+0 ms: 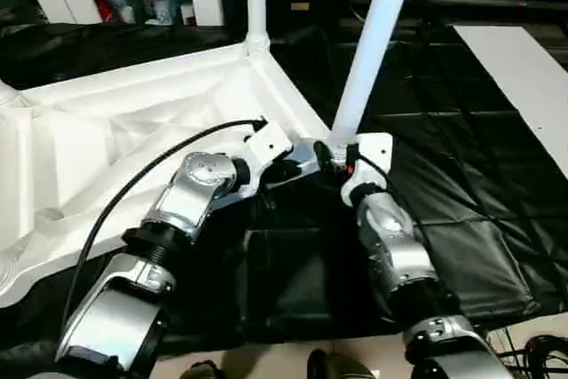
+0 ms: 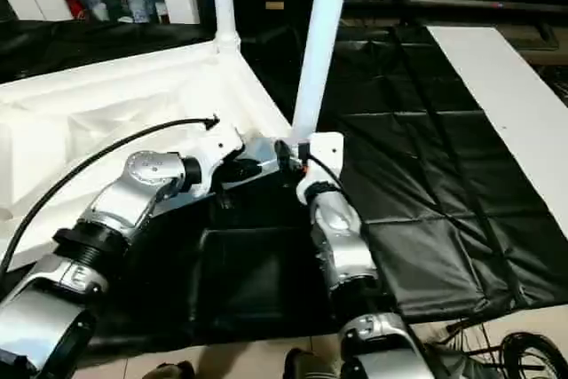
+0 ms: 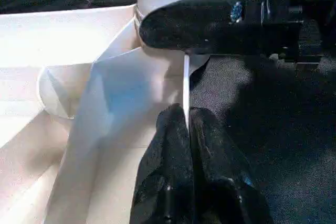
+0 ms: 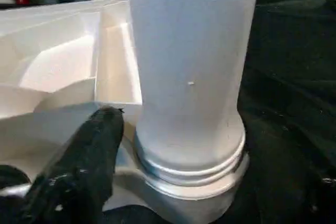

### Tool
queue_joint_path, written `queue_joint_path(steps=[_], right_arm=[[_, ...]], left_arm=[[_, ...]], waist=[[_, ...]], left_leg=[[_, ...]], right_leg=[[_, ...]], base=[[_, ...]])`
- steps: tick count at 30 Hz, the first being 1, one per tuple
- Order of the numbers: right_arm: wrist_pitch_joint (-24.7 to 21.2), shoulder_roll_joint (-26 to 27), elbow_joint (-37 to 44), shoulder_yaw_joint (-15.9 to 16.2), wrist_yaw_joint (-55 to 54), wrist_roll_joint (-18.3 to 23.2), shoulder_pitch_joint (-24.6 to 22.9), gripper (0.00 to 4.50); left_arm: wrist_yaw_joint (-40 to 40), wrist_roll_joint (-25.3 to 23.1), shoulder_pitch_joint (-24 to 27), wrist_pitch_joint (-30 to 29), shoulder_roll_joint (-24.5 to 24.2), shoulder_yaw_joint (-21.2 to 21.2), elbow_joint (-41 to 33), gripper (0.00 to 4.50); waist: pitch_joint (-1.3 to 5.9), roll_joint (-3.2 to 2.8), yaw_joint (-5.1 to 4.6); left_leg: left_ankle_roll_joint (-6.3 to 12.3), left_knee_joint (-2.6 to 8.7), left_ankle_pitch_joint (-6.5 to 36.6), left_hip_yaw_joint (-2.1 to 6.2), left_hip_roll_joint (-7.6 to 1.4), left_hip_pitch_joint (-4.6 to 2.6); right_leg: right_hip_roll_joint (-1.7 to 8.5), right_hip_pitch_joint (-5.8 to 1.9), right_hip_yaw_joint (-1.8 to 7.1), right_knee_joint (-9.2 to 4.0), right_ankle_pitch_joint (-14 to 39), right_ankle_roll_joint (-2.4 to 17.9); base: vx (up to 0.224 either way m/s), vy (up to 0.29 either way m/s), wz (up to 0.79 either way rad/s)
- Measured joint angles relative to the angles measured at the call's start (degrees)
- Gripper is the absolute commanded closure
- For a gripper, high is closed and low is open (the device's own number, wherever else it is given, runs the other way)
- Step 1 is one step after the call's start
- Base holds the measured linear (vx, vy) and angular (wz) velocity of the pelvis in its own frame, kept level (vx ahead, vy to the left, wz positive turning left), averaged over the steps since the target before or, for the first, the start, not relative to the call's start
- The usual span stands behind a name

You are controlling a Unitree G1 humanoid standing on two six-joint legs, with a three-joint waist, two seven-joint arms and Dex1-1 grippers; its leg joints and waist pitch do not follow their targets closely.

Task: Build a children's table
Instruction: Rotate leg to tighten

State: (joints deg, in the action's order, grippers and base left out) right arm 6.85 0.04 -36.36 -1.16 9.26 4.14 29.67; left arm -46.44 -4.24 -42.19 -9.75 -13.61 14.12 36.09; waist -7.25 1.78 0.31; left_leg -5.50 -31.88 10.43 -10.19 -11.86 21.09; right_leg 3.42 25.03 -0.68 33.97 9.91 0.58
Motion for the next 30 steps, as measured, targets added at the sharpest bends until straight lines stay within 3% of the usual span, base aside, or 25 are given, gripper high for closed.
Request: queue_joint_path(steps=[4,7,11,16,20,25,30], right_arm=[[0.18,-7.53,4.99,0.91,12.68,1.96,-2.74,0.70],[-0.63,-13.83,7.68,1.01,24.54,5.85,-4.51,0.70],[-2.70,-18.47,9.89,1.49,35.03,8.60,-6.16,0.70],[-7.78,-24.15,16.02,6.36,50.73,12.30,-9.51,0.70],[-9.06,-25.26,17.98,8.41,55.21,13.12,-9.50,0.70],[-5.96,-24.13,15.57,9.88,53.85,9.47,-8.50,0.70],[-4.72,-23.71,14.82,10.55,53.33,8.54,-7.48,0.70]], left_arm=[[-1.82,0.49,2.19,0.10,-1.63,0.18,-3.94,4.50],[-5.60,1.92,4.72,0.65,-4.43,0.12,-7.17,4.50],[-11.82,3.99,7.24,1.51,-7.74,-0.35,-10.34,4.50],[-21.93,7.56,11.33,0.66,-12.23,0.70,-16.23,4.50],[-24.63,8.37,12.11,-0.43,-13.06,1.21,-17.83,4.50],[-25.25,8.71,12.49,-1.23,-13.38,1.33,-18.73,4.50],[-25.35,8.95,12.67,-1.83,-13.66,1.37,-19.49,4.50]], waist=[[-0.02,-0.04,-0.16],[-0.07,-0.16,-0.19],[-0.12,-0.34,-0.20],[-0.21,-0.51,0.27],[-0.21,-0.50,0.64],[-0.22,-0.49,0.77],[-0.24,-0.46,0.80]], left_leg=[[0.09,0.23,0.06,-0.06,-0.02,-0.01],[0.39,0.39,-0.08,-0.06,-0.06,-0.07],[0.42,0.43,-0.11,-0.05,-0.11,-0.15],[0.18,0.40,0.04,-0.06,-0.10,-0.08],[0.18,0.23,0.04,-0.06,-0.06,-0.09],[0.17,0.24,0.05,-0.07,-0.09,-0.06],[0.42,0.25,-0.09,-0.07,-0.08,-0.07]], right_leg=[[-0.08,0.06,-0.06,-0.07,0.09,-0.12],[-0.22,0.10,-0.15,-0.05,0.16,-0.07],[-0.27,0.09,-0.16,0.05,0.21,-0.03],[-0.09,0.08,-0.12,-0.07,0.24,-0.04],[-0.01,0.07,-0.10,-0.06,0.23,-0.03],[-0.02,0.09,-0.12,0.00,0.23,-0.03],[-0.03,0.15,-0.13,-0.03,0.23,-0.03]], base=[[0.000,0.000,0.00],[0.000,0.000,0.00],[0.000,0.000,0.00],[0.000,0.000,0.00],[0.000,0.000,0.00],[0.000,0.000,0.00],[0.000,0.000,0.00]])
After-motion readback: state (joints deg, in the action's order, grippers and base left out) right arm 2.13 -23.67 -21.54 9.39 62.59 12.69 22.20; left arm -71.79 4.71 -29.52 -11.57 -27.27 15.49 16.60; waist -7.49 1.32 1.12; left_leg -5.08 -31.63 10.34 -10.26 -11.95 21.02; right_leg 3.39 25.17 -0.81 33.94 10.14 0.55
